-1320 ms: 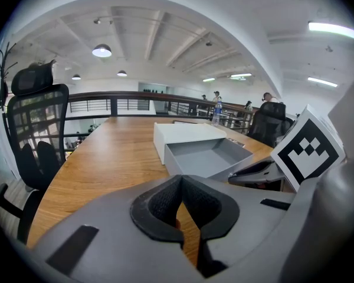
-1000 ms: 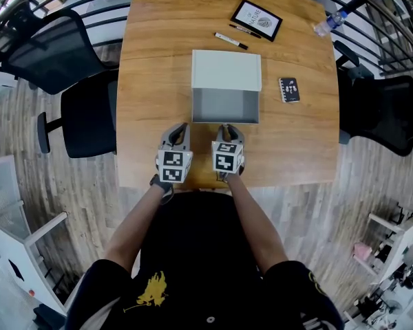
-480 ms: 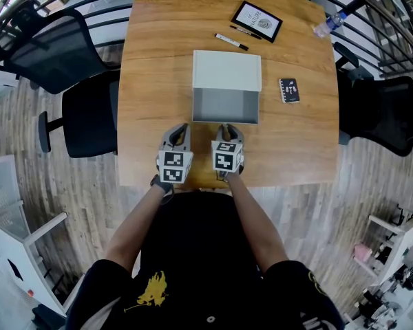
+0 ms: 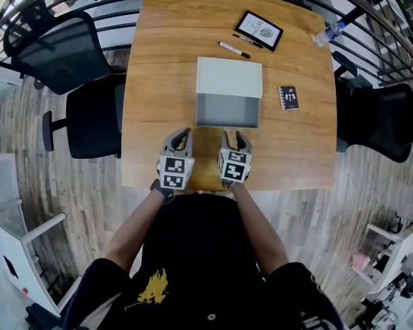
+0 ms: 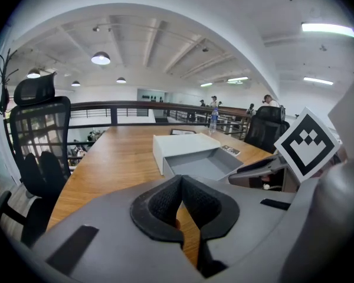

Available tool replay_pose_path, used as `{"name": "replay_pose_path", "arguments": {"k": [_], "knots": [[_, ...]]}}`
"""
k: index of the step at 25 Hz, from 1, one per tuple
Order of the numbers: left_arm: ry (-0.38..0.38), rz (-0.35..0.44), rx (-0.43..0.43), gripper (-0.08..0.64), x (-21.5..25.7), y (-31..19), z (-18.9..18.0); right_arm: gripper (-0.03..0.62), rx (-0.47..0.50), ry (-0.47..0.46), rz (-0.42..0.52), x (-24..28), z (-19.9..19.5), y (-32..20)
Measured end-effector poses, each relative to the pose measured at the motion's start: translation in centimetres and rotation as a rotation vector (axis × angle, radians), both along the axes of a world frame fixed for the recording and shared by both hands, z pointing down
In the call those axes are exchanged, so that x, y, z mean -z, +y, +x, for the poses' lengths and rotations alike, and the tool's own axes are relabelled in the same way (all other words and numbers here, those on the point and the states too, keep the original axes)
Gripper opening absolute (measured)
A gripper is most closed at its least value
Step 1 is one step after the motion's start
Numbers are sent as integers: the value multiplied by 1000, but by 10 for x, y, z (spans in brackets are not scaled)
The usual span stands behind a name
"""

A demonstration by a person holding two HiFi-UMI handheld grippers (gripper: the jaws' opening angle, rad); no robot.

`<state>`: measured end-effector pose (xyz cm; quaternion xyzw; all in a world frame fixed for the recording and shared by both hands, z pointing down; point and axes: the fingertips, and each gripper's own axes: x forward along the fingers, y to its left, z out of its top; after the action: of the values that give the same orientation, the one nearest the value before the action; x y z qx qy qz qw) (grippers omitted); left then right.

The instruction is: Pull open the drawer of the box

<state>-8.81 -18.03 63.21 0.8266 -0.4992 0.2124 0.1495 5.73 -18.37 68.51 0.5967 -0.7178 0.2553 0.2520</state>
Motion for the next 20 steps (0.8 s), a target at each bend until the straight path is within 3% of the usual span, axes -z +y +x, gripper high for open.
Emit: {"name": "replay_pose_path", "arguments": {"k": [4,9,15,20], "knots": [[16,83,-3,17,47,4,-10,151,-26,-70,132,65,20,-3],[36,222,29,17,121,4,-27,55,-86,-158,328,166,53,2],[67,365,45,16,200,1,-41,0,-11,-67,541,262,55,14],[80,418,38,17,226,1,-34,-2,12,-35,602,292,57,18]]}}
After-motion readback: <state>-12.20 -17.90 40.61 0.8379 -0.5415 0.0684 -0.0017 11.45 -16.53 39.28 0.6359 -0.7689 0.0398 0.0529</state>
